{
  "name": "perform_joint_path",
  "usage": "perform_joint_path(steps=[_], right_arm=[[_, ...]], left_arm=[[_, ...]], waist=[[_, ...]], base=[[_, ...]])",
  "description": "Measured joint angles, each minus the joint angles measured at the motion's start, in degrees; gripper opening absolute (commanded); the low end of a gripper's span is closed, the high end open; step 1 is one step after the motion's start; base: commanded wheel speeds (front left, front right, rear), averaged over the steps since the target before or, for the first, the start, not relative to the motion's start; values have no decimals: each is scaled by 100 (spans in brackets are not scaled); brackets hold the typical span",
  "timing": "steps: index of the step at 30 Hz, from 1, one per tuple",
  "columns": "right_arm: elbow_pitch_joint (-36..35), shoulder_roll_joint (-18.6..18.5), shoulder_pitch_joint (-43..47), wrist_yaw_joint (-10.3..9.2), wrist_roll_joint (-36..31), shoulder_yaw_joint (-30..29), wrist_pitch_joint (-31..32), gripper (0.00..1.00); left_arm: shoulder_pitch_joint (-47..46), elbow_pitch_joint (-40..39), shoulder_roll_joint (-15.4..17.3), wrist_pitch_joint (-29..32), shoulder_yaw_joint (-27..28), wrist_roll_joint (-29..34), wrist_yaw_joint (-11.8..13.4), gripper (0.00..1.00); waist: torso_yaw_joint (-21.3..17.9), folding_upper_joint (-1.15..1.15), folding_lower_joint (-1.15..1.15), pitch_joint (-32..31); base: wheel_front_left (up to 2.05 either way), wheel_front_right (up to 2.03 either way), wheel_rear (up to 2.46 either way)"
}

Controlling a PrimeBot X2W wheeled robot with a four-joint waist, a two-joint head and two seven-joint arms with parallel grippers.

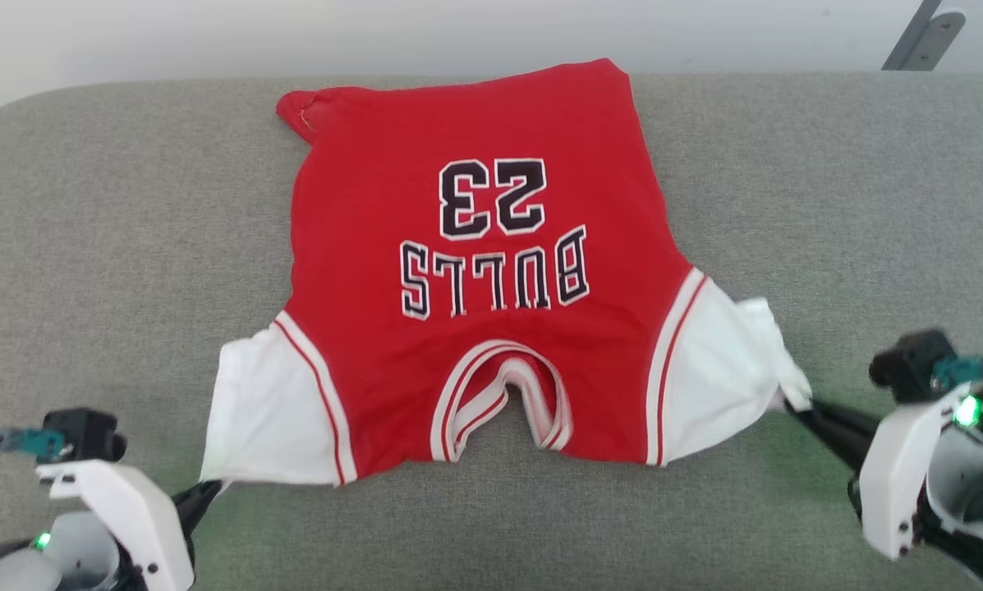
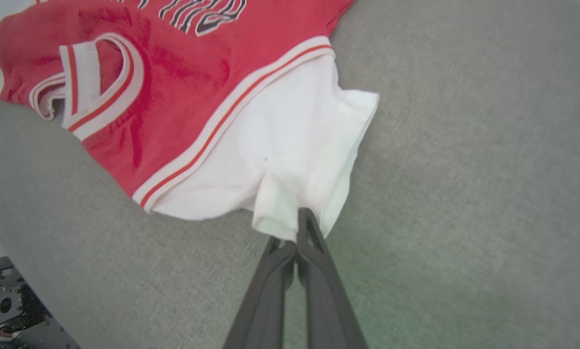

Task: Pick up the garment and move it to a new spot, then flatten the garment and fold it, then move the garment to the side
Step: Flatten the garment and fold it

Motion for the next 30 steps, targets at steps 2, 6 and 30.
perform_joint_path(steps=[2, 6, 30], right_arm=[[-11, -2, 224, 0, 58, -16, 91, 0], [8, -19, 552, 0, 212, -133, 274, 0], [-466, 158, 1437, 26, 416, -934, 1664, 100]], left_arm=[[171, -60, 43, -60, 42, -168, 97, 0], [490, -204, 123, -97, 92, -390, 247, 0], [937, -708, -25, -556, 104, -443, 382, 0]], waist=[[-17, 0, 0, 22], [-43, 0, 1, 72], [114, 0, 0, 277]], base=[[0, 0, 0], [0, 0, 0], [0, 0, 0]])
